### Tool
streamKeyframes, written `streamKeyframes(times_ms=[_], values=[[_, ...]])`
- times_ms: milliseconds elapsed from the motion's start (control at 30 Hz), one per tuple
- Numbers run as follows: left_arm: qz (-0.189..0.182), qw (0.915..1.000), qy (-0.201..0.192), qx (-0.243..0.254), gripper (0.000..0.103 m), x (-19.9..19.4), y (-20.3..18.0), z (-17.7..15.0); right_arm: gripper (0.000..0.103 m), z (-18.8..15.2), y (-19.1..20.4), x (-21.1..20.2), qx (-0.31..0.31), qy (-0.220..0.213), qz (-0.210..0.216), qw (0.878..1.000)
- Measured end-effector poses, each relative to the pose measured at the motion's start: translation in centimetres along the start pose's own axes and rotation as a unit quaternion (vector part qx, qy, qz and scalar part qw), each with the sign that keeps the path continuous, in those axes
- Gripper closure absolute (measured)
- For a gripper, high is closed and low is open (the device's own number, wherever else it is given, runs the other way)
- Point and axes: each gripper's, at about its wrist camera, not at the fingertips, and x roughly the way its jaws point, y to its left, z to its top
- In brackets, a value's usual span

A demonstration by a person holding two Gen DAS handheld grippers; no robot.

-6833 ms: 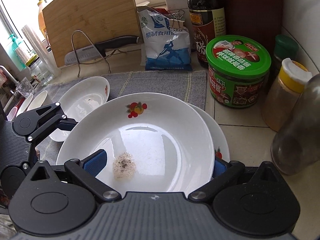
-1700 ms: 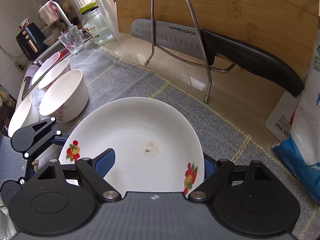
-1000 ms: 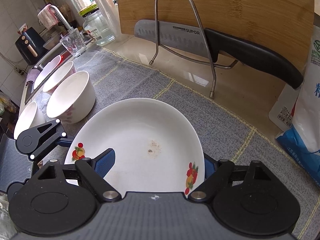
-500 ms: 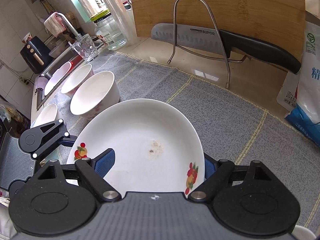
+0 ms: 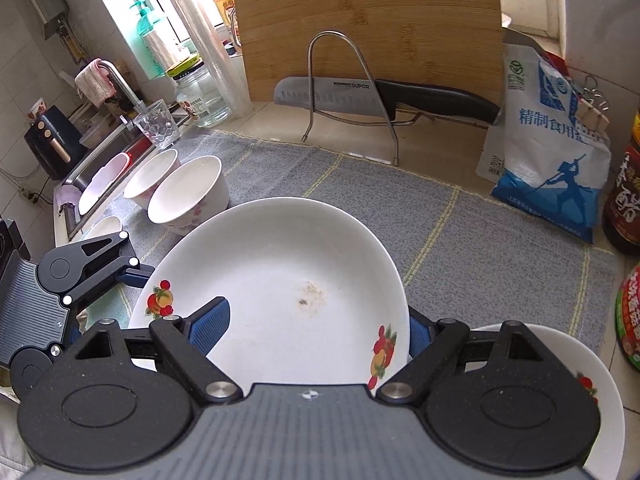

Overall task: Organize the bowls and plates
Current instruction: 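Lift the fruit-decal plate with the right tool and carry it over the plate stack, then lower the plate onto the stack and open the right tool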

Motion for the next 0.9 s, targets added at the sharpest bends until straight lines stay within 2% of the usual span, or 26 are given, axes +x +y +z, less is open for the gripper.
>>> streamKeyframes(times_ms=[267,467,900], values=[[-0.052,0.9979,-0.012,0.036,0.002,2.1,-2.7,2.6,0.012,-3.7,-2.5,-4.7,0.044,-0.028,-0.056,0.997],[-0.084,0.9952,-0.004,0.049,0.002,4.2,-4.0,3.7,0.012,-6.1,-4.5,-6.5,0.075,-0.034,-0.084,0.993],[-0.102,0.9931,0.017,0.055,0.002,7.0,-4.9,5.2,0.012,-8.2,-8.1,-6.7,0.117,-0.033,-0.095,0.988]])
